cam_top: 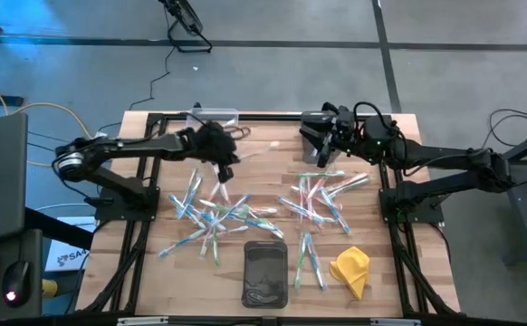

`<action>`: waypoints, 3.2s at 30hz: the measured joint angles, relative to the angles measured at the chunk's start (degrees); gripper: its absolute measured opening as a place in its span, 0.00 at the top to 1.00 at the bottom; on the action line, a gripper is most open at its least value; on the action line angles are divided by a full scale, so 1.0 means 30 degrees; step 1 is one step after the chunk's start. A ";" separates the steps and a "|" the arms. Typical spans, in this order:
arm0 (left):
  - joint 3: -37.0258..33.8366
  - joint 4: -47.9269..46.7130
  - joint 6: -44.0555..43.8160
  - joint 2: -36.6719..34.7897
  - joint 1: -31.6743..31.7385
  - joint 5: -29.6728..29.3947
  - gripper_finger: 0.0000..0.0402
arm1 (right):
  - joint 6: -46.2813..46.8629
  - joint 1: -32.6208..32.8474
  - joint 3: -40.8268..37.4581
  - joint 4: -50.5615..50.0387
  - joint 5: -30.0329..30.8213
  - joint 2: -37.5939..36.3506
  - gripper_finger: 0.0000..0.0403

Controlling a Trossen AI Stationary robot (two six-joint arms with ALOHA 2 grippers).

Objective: Pick & Place Toothbrushes
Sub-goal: Put the orange toothbrush into the bottom black bin

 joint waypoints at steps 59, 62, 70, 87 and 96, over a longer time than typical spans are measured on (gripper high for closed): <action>0.0044 0.9678 -0.4067 -0.1656 -0.1267 0.3781 0.97 | 0.2047 -0.0153 0.0007 1.1813 -0.2573 0.7519 0.96; 0.0044 0.9656 -0.4067 -0.1656 -0.1267 0.3812 0.97 | 0.2048 -0.0160 0.0007 1.1810 -0.2814 0.7519 0.97; 0.0044 0.9569 -0.4067 -0.1656 -0.1267 0.3962 0.90 | 0.2217 -0.0124 0.0007 1.1559 -0.2871 0.7519 0.97; 0.0044 0.9692 -0.4071 -0.1763 -0.1260 0.3395 0.58 | 0.3155 -0.0155 0.0005 1.1074 -0.3276 0.7504 0.97; 0.0044 0.9451 -0.2528 -0.3273 -0.0543 0.3373 0.55 | 0.3024 -0.0908 0.0000 0.7685 -0.3126 0.5892 0.97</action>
